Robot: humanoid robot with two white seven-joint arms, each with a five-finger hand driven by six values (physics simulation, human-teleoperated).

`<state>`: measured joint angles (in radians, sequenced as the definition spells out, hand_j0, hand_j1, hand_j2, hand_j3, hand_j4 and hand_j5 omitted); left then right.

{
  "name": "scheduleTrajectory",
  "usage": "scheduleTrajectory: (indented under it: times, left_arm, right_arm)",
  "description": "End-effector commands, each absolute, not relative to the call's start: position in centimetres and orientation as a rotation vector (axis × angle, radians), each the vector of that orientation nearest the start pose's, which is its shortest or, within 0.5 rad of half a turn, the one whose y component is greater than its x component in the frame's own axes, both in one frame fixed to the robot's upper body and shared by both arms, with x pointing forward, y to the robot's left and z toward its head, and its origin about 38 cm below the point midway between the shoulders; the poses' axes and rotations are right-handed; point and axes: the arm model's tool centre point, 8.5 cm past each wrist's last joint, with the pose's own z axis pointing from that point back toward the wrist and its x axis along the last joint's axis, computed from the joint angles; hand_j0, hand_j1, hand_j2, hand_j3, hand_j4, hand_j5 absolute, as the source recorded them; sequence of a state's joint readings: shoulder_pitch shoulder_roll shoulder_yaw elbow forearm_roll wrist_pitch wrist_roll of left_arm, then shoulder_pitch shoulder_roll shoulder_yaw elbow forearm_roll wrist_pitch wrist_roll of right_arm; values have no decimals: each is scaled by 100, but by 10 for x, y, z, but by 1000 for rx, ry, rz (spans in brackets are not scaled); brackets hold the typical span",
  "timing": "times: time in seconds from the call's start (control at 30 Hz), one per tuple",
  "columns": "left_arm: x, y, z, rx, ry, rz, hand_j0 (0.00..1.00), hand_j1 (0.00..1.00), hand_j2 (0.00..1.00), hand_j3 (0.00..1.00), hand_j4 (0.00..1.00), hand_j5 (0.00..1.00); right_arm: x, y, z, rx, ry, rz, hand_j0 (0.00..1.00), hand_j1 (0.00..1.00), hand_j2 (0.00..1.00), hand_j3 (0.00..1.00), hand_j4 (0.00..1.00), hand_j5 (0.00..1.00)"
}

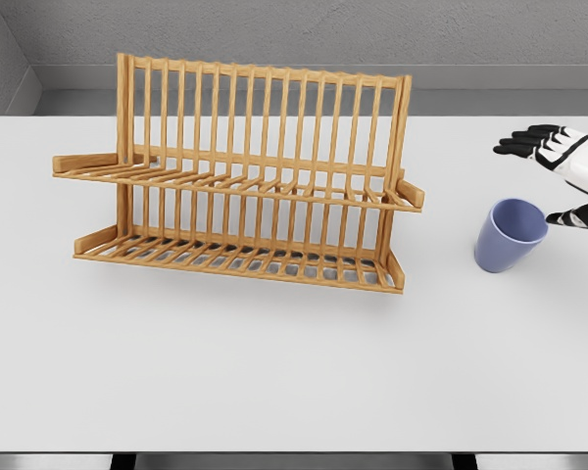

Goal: Right arm put cup on second shelf

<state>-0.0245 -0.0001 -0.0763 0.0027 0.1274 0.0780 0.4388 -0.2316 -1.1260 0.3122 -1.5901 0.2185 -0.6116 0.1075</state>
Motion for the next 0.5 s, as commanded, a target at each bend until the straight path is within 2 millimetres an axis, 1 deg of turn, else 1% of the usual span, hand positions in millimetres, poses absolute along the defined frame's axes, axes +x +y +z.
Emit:
scheduleTrajectory:
  times: [0.0,0.1,0.17,0.2,0.23,0.33,0.37,0.47]
  left_arm:
    - [5,306,-251,523,65,40,100,100,100,100,100,100]
    - [4,307,-251,525,67,40,100,100,100,100,100,100]
    - [5,307,-251,525,65,40,100,100,100,100,100,100]
    - [5,306,-251,523,65,40,100,100,100,100,100,100]
    - [5,307,-251,525,65,40,100,100,100,100,100,100]
    - [4,307,-251,525,67,40,100,100,100,100,100,100]
    - [4,306,-251,523,67,40,100,100,100,100,100,100]
    - [4,306,-251,523,67,40,100,100,100,100,100,100]
  right_arm:
    - [367,-402,257,-576,-1680,1703,100,100,100,100,100,100]
    - [371,-408,272,-619,-1710,1676,100,100,100,100,100,100]
    - [372,-413,287,-667,-1726,1668,100,100,100,100,100,100]
    - [372,-413,287,-662,-1711,1686,100,100,100,100,100,100]
    - [371,-412,281,-622,-1625,1755,100,100,100,100,100,100]
    - [369,-417,274,-521,-1316,1966,100,100,100,100,100,100]
    - [367,-417,270,-492,-1261,1999,100,100,100,100,100,100]
    - [367,-417,270,-491,-1262,1996,100,100,100,100,100,100]
